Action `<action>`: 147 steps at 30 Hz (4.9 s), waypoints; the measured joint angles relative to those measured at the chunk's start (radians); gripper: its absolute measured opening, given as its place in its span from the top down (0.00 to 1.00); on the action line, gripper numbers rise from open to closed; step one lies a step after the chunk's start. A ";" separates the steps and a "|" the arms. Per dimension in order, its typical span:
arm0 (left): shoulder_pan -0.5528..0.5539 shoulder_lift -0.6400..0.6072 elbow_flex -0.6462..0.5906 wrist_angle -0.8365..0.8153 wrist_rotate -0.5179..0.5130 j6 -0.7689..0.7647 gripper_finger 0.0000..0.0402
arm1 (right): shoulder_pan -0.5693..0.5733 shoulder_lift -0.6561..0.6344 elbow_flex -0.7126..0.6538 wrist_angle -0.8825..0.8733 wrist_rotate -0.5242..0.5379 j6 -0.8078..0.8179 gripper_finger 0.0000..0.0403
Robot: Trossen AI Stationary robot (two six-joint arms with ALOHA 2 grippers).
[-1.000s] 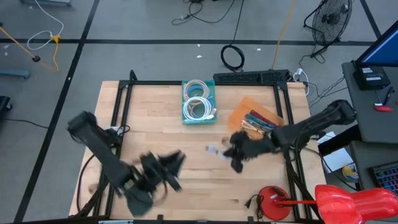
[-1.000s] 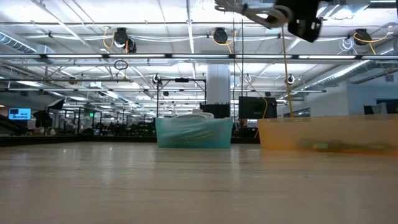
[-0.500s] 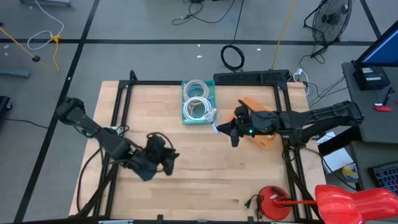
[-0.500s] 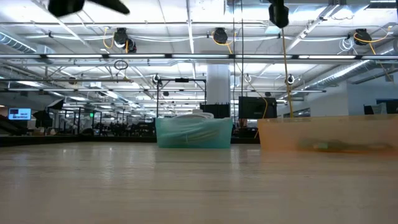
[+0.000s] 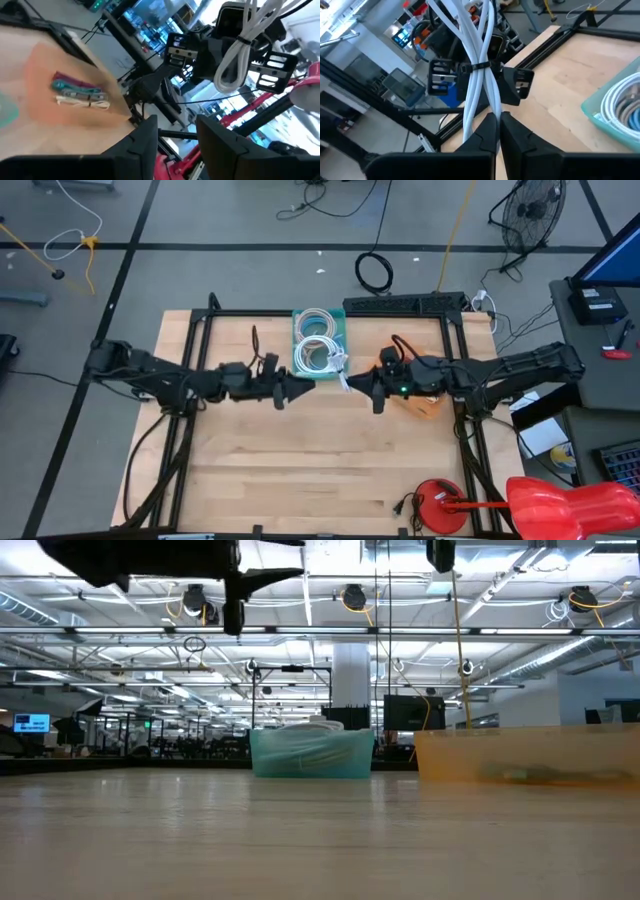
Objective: Pick & Place USB Port
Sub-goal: Put the white charger cable into the orange bin
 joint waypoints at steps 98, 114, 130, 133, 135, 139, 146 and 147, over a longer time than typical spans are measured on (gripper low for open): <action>0.193 0.039 0.534 -0.534 0.282 0.195 0.98 | -0.198 0.020 0.000 0.203 -0.237 -0.003 0.38; 0.193 0.044 0.534 -0.505 0.275 0.180 0.98 | -0.198 0.066 0.000 0.293 -0.213 -0.009 0.42; 0.196 0.049 0.534 -0.525 0.284 0.182 0.98 | -0.193 0.112 0.000 0.345 -0.245 0.041 0.61; 0.194 0.050 0.534 -0.536 0.283 0.184 0.98 | -0.193 0.112 0.000 0.341 -0.267 0.037 0.73; 0.194 0.050 0.534 -0.535 0.287 0.179 0.98 | -0.193 0.112 0.000 0.345 -0.269 0.035 0.81; 0.197 0.050 0.534 -0.535 0.295 0.161 0.95 | -0.194 0.112 0.000 0.348 -0.288 0.023 0.94; 0.196 0.048 0.534 -0.535 0.303 0.158 0.90 | -0.194 0.112 0.000 0.345 -0.292 0.040 0.94; 0.198 0.041 0.534 -0.542 0.312 0.163 0.90 | -0.194 0.106 0.000 0.331 -0.293 0.038 0.94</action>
